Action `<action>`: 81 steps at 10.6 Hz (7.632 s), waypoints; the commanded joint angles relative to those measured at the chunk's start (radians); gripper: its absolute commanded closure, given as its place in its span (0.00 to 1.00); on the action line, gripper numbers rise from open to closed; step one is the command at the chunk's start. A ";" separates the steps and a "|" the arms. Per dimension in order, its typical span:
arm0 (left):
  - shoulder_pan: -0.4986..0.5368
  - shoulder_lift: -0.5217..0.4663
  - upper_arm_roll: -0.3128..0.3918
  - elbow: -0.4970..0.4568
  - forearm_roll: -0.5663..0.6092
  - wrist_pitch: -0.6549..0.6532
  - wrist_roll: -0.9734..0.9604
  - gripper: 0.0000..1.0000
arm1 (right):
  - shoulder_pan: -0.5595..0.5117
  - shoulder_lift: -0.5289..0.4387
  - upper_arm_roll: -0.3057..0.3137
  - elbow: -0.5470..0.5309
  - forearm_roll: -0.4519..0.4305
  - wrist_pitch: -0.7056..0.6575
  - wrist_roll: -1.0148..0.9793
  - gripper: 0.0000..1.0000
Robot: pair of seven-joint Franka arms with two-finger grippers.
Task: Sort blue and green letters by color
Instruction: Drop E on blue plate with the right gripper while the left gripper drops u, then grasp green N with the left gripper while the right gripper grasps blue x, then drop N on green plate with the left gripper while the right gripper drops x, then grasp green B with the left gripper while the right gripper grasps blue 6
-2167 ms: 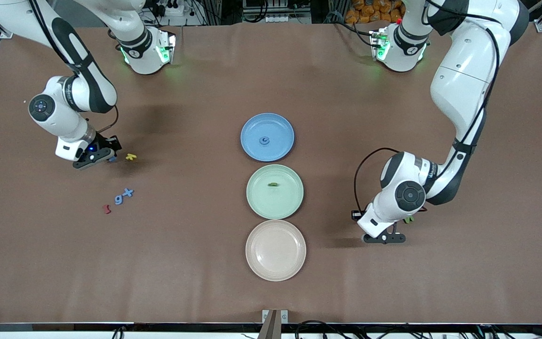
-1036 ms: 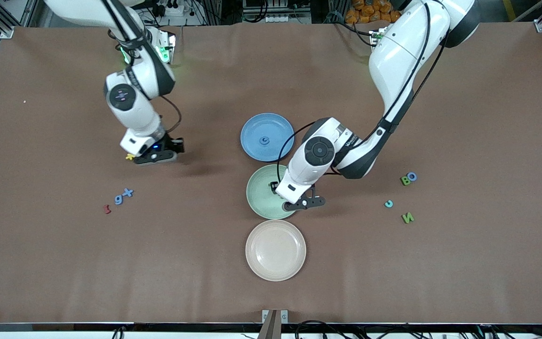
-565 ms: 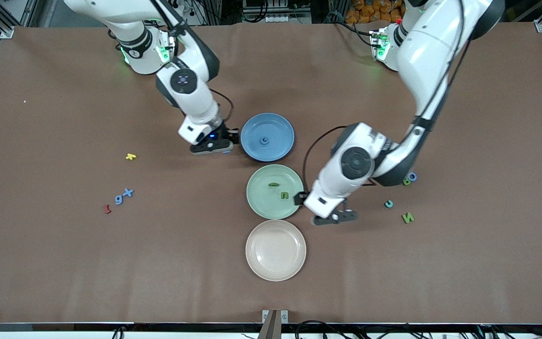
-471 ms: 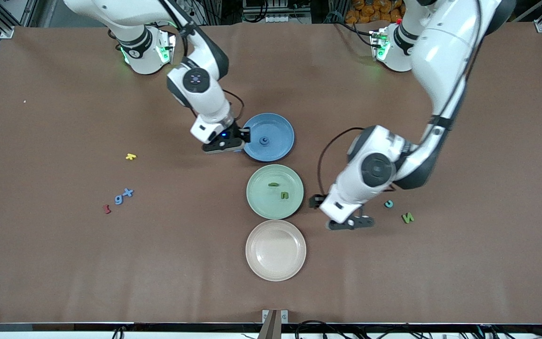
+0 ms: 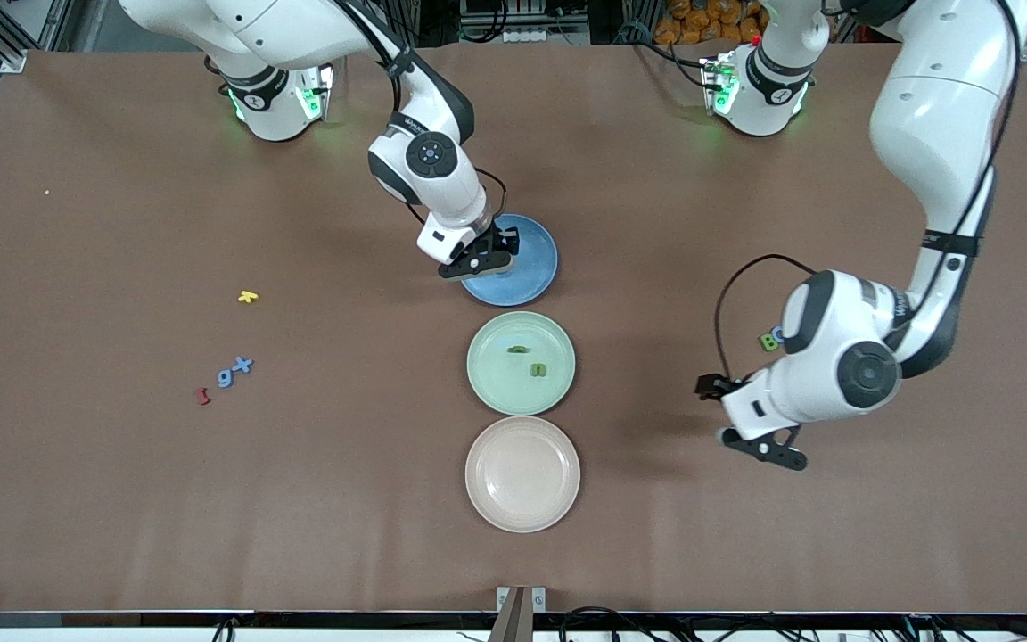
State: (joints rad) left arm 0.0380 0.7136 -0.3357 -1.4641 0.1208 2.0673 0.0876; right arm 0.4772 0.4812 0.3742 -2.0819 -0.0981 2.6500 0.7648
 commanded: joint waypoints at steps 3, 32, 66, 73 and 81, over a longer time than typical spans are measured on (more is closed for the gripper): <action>0.166 -0.013 -0.016 -0.160 0.166 0.173 0.320 0.00 | -0.017 -0.012 0.017 0.101 -0.003 -0.223 0.065 0.00; 0.172 -0.072 -0.219 -0.250 0.194 0.211 0.093 1.00 | -0.720 -0.009 -0.156 -0.070 -0.005 -0.002 -0.371 0.00; 0.295 -0.307 -0.183 -0.743 0.298 0.500 0.265 0.22 | -0.008 -0.056 -0.043 0.042 0.002 -0.110 0.229 1.00; 0.371 -0.289 -0.183 -0.791 0.342 0.563 0.293 0.31 | 0.043 -0.029 -0.038 0.080 0.000 -0.137 0.291 0.00; 0.430 -0.267 -0.181 -0.846 0.399 0.648 0.310 0.38 | -0.325 -0.113 -0.038 0.071 0.000 -0.262 -0.104 0.00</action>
State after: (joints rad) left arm 0.4209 0.4388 -0.5051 -2.2867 0.4551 2.6711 0.3917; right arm 0.2724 0.3975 0.3212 -1.9930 -0.1002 2.4036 0.7874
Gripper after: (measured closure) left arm 0.366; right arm 0.000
